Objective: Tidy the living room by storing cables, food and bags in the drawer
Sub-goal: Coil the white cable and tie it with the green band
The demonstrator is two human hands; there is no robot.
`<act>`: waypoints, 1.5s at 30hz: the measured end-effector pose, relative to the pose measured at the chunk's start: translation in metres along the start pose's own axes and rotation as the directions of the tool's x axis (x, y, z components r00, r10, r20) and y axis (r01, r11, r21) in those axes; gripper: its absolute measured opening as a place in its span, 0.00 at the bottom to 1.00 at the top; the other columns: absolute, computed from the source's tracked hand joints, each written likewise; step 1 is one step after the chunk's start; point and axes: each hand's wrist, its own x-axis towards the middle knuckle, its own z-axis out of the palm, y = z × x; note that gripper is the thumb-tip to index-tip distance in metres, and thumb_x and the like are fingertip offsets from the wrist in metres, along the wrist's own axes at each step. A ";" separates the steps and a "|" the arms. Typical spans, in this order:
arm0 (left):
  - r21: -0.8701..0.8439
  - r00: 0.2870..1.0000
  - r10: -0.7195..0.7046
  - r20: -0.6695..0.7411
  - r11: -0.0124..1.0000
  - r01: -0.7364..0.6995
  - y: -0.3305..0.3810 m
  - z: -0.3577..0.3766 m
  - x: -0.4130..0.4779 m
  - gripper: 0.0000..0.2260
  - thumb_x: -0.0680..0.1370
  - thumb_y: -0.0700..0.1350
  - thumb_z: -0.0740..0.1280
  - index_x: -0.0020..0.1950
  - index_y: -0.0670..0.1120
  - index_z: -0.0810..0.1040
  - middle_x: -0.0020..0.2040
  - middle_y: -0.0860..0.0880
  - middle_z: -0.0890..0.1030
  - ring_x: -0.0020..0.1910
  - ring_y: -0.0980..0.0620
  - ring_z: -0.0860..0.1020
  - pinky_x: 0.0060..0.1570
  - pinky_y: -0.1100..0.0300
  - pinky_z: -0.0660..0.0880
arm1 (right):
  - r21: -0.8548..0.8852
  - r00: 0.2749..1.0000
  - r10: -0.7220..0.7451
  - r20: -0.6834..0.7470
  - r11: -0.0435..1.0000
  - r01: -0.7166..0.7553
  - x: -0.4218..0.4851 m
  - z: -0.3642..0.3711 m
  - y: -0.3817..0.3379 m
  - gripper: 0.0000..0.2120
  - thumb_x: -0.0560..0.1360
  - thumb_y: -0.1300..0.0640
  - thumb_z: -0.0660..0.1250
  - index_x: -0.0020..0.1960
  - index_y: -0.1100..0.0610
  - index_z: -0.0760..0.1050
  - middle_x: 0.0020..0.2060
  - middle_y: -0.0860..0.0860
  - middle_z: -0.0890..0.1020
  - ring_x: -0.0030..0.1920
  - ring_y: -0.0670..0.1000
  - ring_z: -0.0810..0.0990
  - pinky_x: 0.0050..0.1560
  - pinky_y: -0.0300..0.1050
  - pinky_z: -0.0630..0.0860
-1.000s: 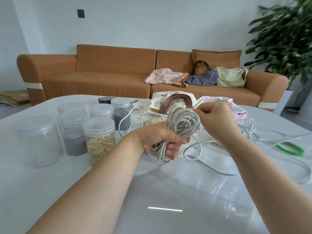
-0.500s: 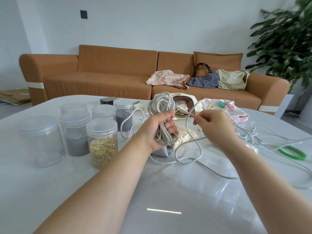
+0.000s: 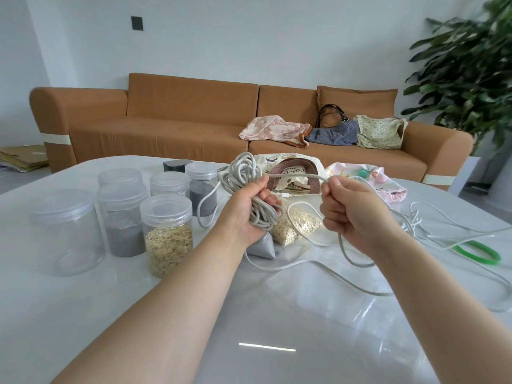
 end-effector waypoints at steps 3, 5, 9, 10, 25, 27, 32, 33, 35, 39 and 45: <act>-0.004 1.000 0.010 -0.020 1.000 -0.010 -0.001 -0.003 -0.001 0.16 0.78 0.43 0.64 0.30 0.43 0.72 0.24 0.49 0.74 0.26 0.52 0.73 0.25 0.64 0.74 | -0.087 0.997 0.048 0.065 0.995 -0.042 -0.003 0.003 0.002 0.17 0.83 0.59 0.51 0.36 0.57 0.65 0.22 0.46 0.56 0.21 0.44 0.52 0.23 0.33 0.49; -0.009 1.000 0.012 -0.022 1.000 -0.012 0.000 -0.003 0.000 0.15 0.78 0.43 0.64 0.31 0.42 0.74 0.29 0.47 0.77 0.28 0.52 0.75 0.28 0.63 0.75 | -0.152 0.990 0.087 0.111 0.986 -0.070 -0.005 0.004 0.004 0.17 0.83 0.59 0.52 0.35 0.58 0.66 0.21 0.46 0.57 0.21 0.44 0.52 0.24 0.33 0.49; -0.069 1.000 0.011 -0.018 0.998 -0.012 -0.003 0.002 -0.002 0.08 0.80 0.41 0.62 0.42 0.41 0.74 0.42 0.46 0.80 0.43 0.50 0.81 0.42 0.57 0.77 | -0.267 0.976 0.133 0.172 0.960 -0.084 -0.007 0.005 0.004 0.18 0.82 0.60 0.52 0.35 0.58 0.66 0.21 0.46 0.57 0.22 0.44 0.52 0.24 0.33 0.49; -0.082 1.000 0.010 -0.020 0.997 -0.012 -0.004 0.003 -0.003 0.07 0.80 0.40 0.61 0.43 0.41 0.73 0.44 0.46 0.81 0.46 0.49 0.81 0.46 0.55 0.76 | -0.294 0.973 0.137 0.184 0.952 -0.079 -0.008 0.005 0.004 0.18 0.82 0.61 0.52 0.35 0.59 0.66 0.21 0.46 0.58 0.22 0.44 0.52 0.23 0.33 0.50; -0.196 0.978 0.077 0.195 0.980 -0.038 0.005 0.004 -0.007 0.04 0.72 0.41 0.65 0.45 0.42 0.73 0.24 0.53 0.69 0.21 0.58 0.70 0.31 0.64 0.77 | -0.727 0.990 0.100 -0.102 0.671 -0.143 -0.004 0.001 0.010 0.23 0.73 0.43 0.67 0.31 0.59 0.66 0.22 0.50 0.60 0.20 0.49 0.55 0.23 0.34 0.55; -0.147 0.976 0.064 0.209 0.989 -0.034 0.007 0.002 -0.006 0.06 0.70 0.41 0.65 0.46 0.43 0.74 0.23 0.53 0.68 0.20 0.58 0.68 0.28 0.65 0.74 | -0.775 0.995 0.045 -0.091 0.624 -0.099 -0.003 0.001 0.011 0.24 0.72 0.42 0.68 0.30 0.57 0.63 0.22 0.50 0.59 0.18 0.47 0.55 0.20 0.34 0.54; -0.168 0.973 0.113 0.200 0.983 -0.079 0.011 -0.002 -0.005 0.04 0.70 0.42 0.65 0.44 0.44 0.75 0.23 0.54 0.68 0.19 0.59 0.67 0.26 0.67 0.71 | -0.757 0.999 0.032 0.011 0.653 -0.013 0.002 -0.006 0.015 0.16 0.77 0.54 0.65 0.32 0.61 0.73 0.22 0.49 0.66 0.24 0.51 0.62 0.27 0.39 0.61; -0.179 0.972 0.128 0.199 0.980 -0.092 0.012 -0.002 -0.005 0.04 0.71 0.42 0.64 0.44 0.44 0.75 0.23 0.54 0.68 0.19 0.59 0.67 0.25 0.68 0.70 | -0.741 0.998 0.057 0.031 0.672 -0.016 0.002 -0.008 0.016 0.14 0.77 0.58 0.64 0.33 0.59 0.75 0.21 0.48 0.67 0.25 0.51 0.62 0.28 0.41 0.62; -0.146 0.969 0.122 0.217 0.985 -0.091 0.016 -0.002 -0.007 0.04 0.71 0.42 0.64 0.44 0.43 0.75 0.23 0.54 0.68 0.19 0.59 0.66 0.24 0.68 0.70 | -0.765 0.997 0.062 0.055 0.644 0.002 0.002 -0.010 0.015 0.13 0.78 0.62 0.61 0.36 0.57 0.78 0.22 0.48 0.69 0.24 0.48 0.63 0.28 0.39 0.62; 0.318 0.981 -0.081 0.175 0.948 0.022 0.019 -0.004 -0.006 0.03 0.73 0.41 0.66 0.44 0.44 0.73 0.23 0.53 0.69 0.19 0.58 0.67 0.24 0.66 0.68 | -0.845 0.987 -0.151 0.056 0.519 0.127 0.002 -0.014 0.011 0.12 0.76 0.66 0.62 0.38 0.55 0.80 0.25 0.49 0.72 0.24 0.44 0.66 0.25 0.32 0.61; 0.682 0.985 -0.175 0.001 0.720 0.127 0.012 -0.004 -0.004 0.06 0.77 0.42 0.67 0.42 0.44 0.72 0.21 0.51 0.69 0.18 0.54 0.67 0.23 0.65 0.67 | -0.899 0.913 -0.356 0.198 0.307 0.314 -0.002 -0.007 0.002 0.03 0.72 0.60 0.70 0.41 0.58 0.82 0.28 0.47 0.77 0.34 0.49 0.74 0.36 0.38 0.66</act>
